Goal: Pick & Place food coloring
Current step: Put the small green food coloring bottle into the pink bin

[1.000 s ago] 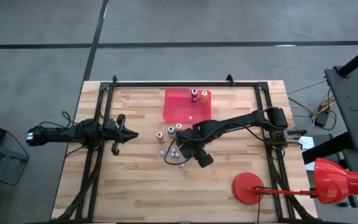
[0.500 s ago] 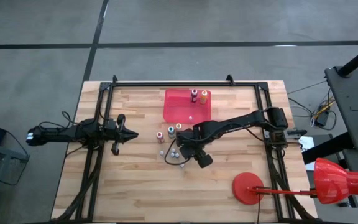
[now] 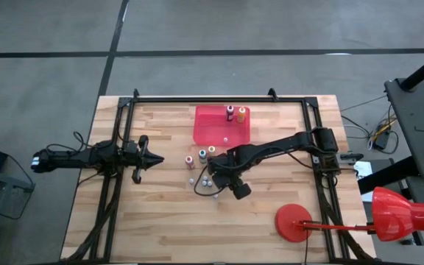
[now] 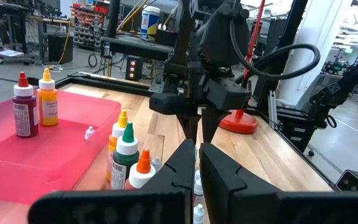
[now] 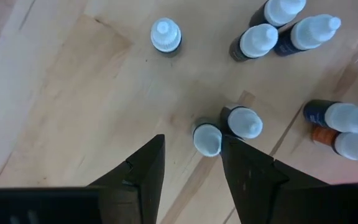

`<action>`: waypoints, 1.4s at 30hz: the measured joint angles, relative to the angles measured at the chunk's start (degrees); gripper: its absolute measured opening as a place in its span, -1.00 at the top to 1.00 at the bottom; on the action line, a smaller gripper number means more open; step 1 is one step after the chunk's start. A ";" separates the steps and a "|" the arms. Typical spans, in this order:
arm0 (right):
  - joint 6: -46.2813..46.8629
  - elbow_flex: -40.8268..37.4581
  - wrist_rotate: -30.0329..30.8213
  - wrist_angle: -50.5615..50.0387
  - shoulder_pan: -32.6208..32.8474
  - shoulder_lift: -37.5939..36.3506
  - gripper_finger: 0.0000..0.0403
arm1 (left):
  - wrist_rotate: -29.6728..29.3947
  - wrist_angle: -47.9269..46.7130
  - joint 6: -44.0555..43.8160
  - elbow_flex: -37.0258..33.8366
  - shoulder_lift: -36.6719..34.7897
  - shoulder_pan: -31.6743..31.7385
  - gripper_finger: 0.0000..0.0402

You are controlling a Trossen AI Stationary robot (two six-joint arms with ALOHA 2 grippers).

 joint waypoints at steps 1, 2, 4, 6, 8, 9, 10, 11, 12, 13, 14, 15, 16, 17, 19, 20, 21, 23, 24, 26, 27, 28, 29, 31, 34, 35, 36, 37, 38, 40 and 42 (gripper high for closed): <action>0.02 0.00 0.00 0.30 0.00 0.00 0.25 | 0.00 -0.01 0.01 0.00 0.00 -0.02 1.00; 0.06 0.04 0.00 0.57 -0.02 0.00 0.25 | 0.00 0.01 0.01 -0.02 0.00 0.00 1.00; 0.41 0.14 0.00 0.80 0.00 -0.02 0.25 | 0.00 0.01 0.01 0.00 0.00 -0.02 1.00; 0.85 0.13 0.00 0.69 -0.02 0.00 0.25 | 0.02 0.01 0.01 -0.02 0.00 -0.02 1.00; 0.80 0.13 0.00 0.73 -0.02 0.00 0.25 | 0.00 0.01 0.01 -0.02 0.00 -0.01 1.00; 0.77 0.11 0.00 0.73 -0.02 0.00 0.25 | 0.01 0.01 0.01 0.00 0.00 -0.01 1.00; 0.77 0.03 0.00 0.73 0.00 0.00 0.25 | 0.00 0.01 0.00 -0.01 0.00 -0.01 1.00; 0.77 -0.12 0.00 0.71 0.00 0.00 0.25 | 0.01 0.01 -0.01 0.00 0.00 -0.02 1.00; 0.75 -0.25 0.00 0.70 0.00 0.00 0.25 | 0.02 0.01 -0.01 -0.02 0.00 0.00 1.00; 0.73 -0.36 0.00 0.72 -0.01 0.00 0.25 | 0.00 0.03 0.01 -0.02 0.00 0.00 1.00; 0.72 -0.47 0.00 0.79 -0.01 0.00 0.25 | 0.00 0.01 0.01 0.00 0.00 0.00 1.00; 0.72 -0.64 0.00 0.80 -0.02 0.00 0.25 | 0.00 0.03 -0.01 0.00 0.00 0.00 1.00; 0.71 -0.83 0.00 0.81 -0.02 0.00 0.25 | 0.01 0.03 0.00 -0.01 0.00 0.00 1.00; 0.70 -1.01 0.02 0.94 -0.02 0.00 0.25 | 0.01 0.03 -0.01 0.00 0.00 -0.01 1.00; 0.70 -1.28 0.02 1.45 -0.02 0.00 0.25 | 0.02 0.03 0.00 0.00 0.00 -0.01 1.00; 0.70 -1.44 0.02 1.68 -0.02 0.00 0.25 | 0.00 0.03 0.01 0.00 0.00 -0.02 1.00; 0.70 -1.66 0.00 1.96 -0.02 0.00 0.25 | 0.01 0.03 0.01 -0.02 0.00 -0.02 1.00; 0.70 -2.12 0.01 2.24 -0.01 0.00 0.25 | 0.00 0.03 0.01 -0.02 0.00 0.00 1.00; 0.70 -2.27 0.01 2.41 0.02 0.00 0.25 | 0.00 0.03 -0.01 -0.02 0.00 0.00 1.00; 0.86 -2.59 0.00 2.87 0.02 0.00 0.25 | 0.00 0.03 -0.01 -0.02 0.00 -0.02 1.00; 0.88 -2.67 0.00 2.89 0.02 0.00 0.25 | 0.02 0.03 0.00 -0.02 0.00 -0.01 1.00; 0.89 -2.76 0.00 2.96 0.02 0.00 0.25 | 0.00 0.03 0.00 -0.01 0.00 -0.01 1.00; 0.90 -2.82 0.02 3.14 0.02 0.00 0.25 | 0.00 0.03 0.01 -0.01 0.00 0.00 1.00; 0.92 -2.82 0.00 3.54 0.02 0.00 0.25 | 0.01 0.03 0.00 -0.02 0.00 -0.01 1.00; 0.92 -2.85 0.00 3.57 0.02 0.00 0.25 | 0.02 0.03 -0.01 0.00 0.00 0.00 1.00; 0.92 -2.88 0.00 3.63 0.02 0.00 0.25 | 0.01 0.04 0.01 -0.01 0.00 0.00 1.00; 0.91 -2.96 0.00 3.76 0.02 0.00 0.25 | 0.00 0.06 -0.01 0.00 0.00 -0.01 1.00; 0.89 -3.05 0.00 3.82 0.00 0.00 0.25 | 0.01 0.04 0.01 -0.02 0.00 -0.01 1.00; 0.88 -3.16 0.00 3.86 0.00 0.00 0.25 | 0.02 0.03 0.01 0.00 0.00 -0.02 1.00; 0.90 -3.40 0.00 4.02 -0.02 0.00 0.25 | 0.01 0.05 -0.01 -0.01 0.00 -0.01 1.00; 0.90 -3.62 0.00 4.22 -0.02 0.00 0.26 | 0.02 0.06 0.01 0.00 0.00 0.00 1.00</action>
